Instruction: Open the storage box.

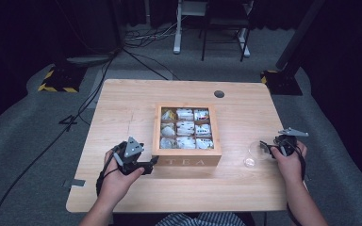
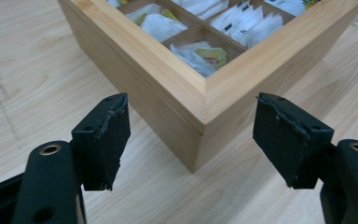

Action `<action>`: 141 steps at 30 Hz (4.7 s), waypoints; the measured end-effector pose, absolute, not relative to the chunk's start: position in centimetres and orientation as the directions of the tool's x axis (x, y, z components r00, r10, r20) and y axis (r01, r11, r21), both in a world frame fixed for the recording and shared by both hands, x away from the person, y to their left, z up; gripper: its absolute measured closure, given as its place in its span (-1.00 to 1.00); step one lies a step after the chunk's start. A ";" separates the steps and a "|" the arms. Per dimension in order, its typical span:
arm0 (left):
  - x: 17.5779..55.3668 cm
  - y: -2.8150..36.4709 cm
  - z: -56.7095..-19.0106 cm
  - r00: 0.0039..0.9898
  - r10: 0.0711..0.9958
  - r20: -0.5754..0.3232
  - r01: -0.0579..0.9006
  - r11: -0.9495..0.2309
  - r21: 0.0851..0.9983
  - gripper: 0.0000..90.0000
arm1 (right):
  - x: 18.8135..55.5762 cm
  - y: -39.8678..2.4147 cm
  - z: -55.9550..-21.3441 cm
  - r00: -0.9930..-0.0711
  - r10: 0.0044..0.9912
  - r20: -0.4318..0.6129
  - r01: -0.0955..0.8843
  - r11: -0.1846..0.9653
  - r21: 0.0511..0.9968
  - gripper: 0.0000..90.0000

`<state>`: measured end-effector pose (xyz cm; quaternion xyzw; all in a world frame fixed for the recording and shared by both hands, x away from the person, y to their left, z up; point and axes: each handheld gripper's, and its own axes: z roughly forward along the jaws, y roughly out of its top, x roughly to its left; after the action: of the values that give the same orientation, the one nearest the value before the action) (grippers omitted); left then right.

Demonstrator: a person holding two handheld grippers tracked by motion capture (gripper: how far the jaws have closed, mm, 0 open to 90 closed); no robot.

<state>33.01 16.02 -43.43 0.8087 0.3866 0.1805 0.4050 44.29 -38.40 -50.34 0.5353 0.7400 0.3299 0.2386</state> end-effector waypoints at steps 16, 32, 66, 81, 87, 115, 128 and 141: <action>33.3 15.1 -45.1 0.646 0.763 0.004 0.494 -0.422 0.760 0.21 | 44.3 -38.4 -50.3 -0.323 0.946 0.000 0.632 0.216 0.745 -0.55; 33.3 15.2 -44.9 0.639 0.769 0.013 0.491 -0.421 0.763 0.29 | 44.3 -38.3 -50.3 -0.336 0.942 -0.003 0.628 0.226 0.744 -0.55; 34.7 14.2 -42.5 0.606 0.789 0.104 0.367 -0.394 0.843 -0.21 | 44.1 -38.2 -50.4 -0.376 0.927 -0.001 0.618 0.252 0.745 -0.55; 36.1 13.9 -40.7 0.603 0.781 0.163 0.289 -0.404 0.868 -0.23 | 42.0 -38.2 -48.1 -0.378 0.926 -0.003 0.613 0.253 0.748 -0.41; 36.5 13.8 -40.1 0.586 0.784 0.205 0.268 -0.426 0.864 -0.13 | 40.9 -38.5 -47.5 -0.349 0.937 -0.021 0.626 0.249 0.739 -0.40; 38.3 14.6 -37.2 0.573 0.799 0.181 0.272 -0.393 0.878 0.24 | 36.6 -40.8 -45.0 -0.265 0.964 -0.010 0.625 0.180 0.760 -0.39; 39.0 14.6 -36.6 0.576 0.800 0.168 0.269 -0.380 0.885 0.23 | 36.1 -40.7 -43.0 -0.268 0.963 0.012 0.603 0.158 0.782 -0.36; 39.3 14.5 -36.3 0.574 0.799 0.178 0.277 -0.394 0.877 0.23 | 35.7 -39.4 -40.5 -0.323 0.946 0.042 0.564 0.157 0.811 -0.32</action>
<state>39.25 14.48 -36.28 0.7770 0.3462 0.3054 0.4280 35.71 -39.41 -40.47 0.5255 0.7182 0.3815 0.2499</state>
